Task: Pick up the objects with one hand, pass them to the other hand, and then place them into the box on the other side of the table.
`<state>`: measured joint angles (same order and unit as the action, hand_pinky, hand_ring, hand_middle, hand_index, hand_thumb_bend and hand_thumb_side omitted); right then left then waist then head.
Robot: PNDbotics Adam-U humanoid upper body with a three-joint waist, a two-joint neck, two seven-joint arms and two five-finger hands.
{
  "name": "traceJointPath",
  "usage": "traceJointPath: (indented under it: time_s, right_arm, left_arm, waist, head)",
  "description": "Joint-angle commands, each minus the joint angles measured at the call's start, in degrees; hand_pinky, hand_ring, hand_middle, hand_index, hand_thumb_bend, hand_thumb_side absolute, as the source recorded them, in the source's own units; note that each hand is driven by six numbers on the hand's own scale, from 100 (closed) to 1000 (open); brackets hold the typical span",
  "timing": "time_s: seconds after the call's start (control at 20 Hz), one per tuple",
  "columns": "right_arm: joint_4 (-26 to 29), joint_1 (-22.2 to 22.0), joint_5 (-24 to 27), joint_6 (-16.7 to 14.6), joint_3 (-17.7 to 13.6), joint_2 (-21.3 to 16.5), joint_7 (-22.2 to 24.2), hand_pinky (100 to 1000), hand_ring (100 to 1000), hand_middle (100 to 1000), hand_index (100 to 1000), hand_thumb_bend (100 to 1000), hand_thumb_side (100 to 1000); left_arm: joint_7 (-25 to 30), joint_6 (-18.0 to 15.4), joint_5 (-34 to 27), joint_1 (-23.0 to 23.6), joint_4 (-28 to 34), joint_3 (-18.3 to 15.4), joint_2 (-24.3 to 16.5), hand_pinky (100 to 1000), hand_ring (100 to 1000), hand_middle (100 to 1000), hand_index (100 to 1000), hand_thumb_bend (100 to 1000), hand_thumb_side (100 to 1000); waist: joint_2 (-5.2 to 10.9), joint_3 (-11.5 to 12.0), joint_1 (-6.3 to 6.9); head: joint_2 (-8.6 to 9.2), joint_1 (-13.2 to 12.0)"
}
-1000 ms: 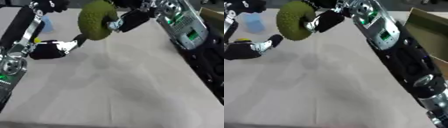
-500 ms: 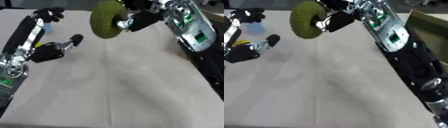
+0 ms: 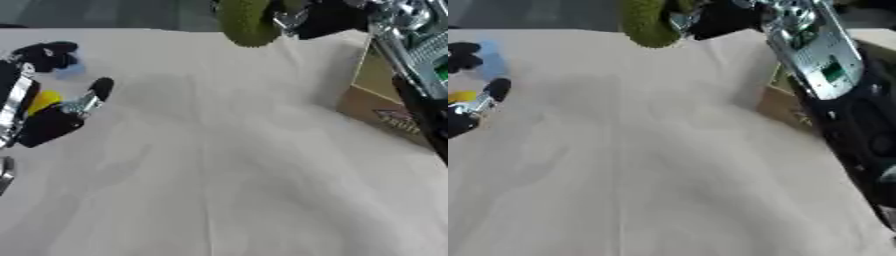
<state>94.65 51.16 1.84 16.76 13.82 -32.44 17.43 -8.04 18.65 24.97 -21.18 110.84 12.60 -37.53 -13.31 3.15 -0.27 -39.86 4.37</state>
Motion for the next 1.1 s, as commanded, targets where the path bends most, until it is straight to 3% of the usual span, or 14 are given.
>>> traceJointPath:
  time_s: [0.05, 0.5, 1.1]
  right_arm:
    - [2.5, -1.0, 2.2, 0.0, -3.7, -4.9, -2.9, 879, 557, 471, 529, 100, 100]
    - [1.6, -8.0, 6.5, -0.3, -10.4, -13.3, -7.2, 880, 558, 472, 530, 100, 100]
    - [-1.6, -17.0, 5.0, -3.5, -14.7, -20.3, -9.3, 872, 560, 469, 525, 100, 100]
  left_arm:
    - [-1.8, 0.2, -0.3, 0.4, 2.1, -2.3, -2.7, 804, 732, 654, 850, 455, 768]
    - [-7.1, 0.3, -1.4, 2.5, 3.7, -5.8, -3.8, 779, 723, 690, 829, 417, 747]
    - [-11.9, 0.8, -2.4, 3.9, 3.8, -8.3, -4.6, 778, 716, 677, 821, 415, 732]
  waist:
    - [0.84, -0.1, 0.22]
    - [0.54, -0.3, 0.1]
    - [0.17, -0.5, 0.03]
  head:
    - [0.89, 0.9]
    - [0.66, 2.8]
    - [1.0, 5.8]
